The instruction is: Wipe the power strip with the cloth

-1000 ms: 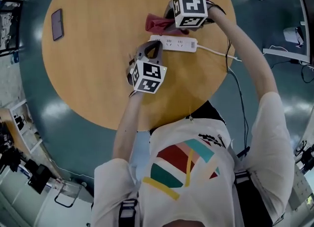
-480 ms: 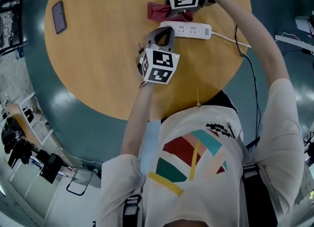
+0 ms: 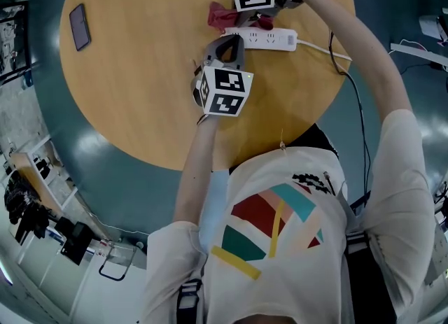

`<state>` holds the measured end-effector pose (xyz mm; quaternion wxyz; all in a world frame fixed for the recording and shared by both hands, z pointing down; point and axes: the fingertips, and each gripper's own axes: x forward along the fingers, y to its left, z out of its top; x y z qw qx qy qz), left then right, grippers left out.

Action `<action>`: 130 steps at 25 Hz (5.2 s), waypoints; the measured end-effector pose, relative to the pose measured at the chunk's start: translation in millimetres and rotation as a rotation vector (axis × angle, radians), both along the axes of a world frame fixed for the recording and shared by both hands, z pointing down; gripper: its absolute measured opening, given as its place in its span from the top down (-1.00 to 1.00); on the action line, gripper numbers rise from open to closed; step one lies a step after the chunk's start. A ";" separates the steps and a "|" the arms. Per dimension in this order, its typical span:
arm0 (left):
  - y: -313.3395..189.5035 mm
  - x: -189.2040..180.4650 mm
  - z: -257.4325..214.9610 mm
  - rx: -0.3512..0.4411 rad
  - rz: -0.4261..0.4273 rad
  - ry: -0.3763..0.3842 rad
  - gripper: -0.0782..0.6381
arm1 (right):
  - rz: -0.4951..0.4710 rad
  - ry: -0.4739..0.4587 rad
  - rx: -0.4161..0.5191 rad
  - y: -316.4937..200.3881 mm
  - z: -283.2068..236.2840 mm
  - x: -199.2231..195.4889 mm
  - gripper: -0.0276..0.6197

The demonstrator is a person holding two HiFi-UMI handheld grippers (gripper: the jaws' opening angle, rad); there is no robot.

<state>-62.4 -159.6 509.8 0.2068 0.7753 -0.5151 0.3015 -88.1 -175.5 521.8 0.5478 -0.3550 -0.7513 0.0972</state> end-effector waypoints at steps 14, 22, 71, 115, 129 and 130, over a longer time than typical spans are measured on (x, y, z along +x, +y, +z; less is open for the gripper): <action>-2.6 8.6 4.6 -0.006 0.012 0.009 0.67 | 0.098 0.135 0.032 -12.7 12.7 126.3 0.80; -2.2 14.4 10.4 -0.016 0.028 -0.005 0.67 | 0.223 0.129 0.117 -15.7 11.5 172.8 0.80; 32.7 -1.4 9.7 0.054 0.535 0.058 0.67 | 0.235 -0.218 1.197 108.3 23.8 16.8 0.79; 46.9 -3.7 14.8 0.090 0.711 -0.099 0.04 | 1.306 -0.260 -0.151 41.6 -64.1 23.7 0.79; 38.0 -10.2 21.9 0.095 0.717 -0.078 0.04 | 1.396 -0.016 -0.269 28.0 0.5 8.9 0.80; 38.1 -11.2 21.5 0.097 0.716 -0.076 0.04 | 1.390 -0.014 -0.252 27.8 1.0 9.2 0.79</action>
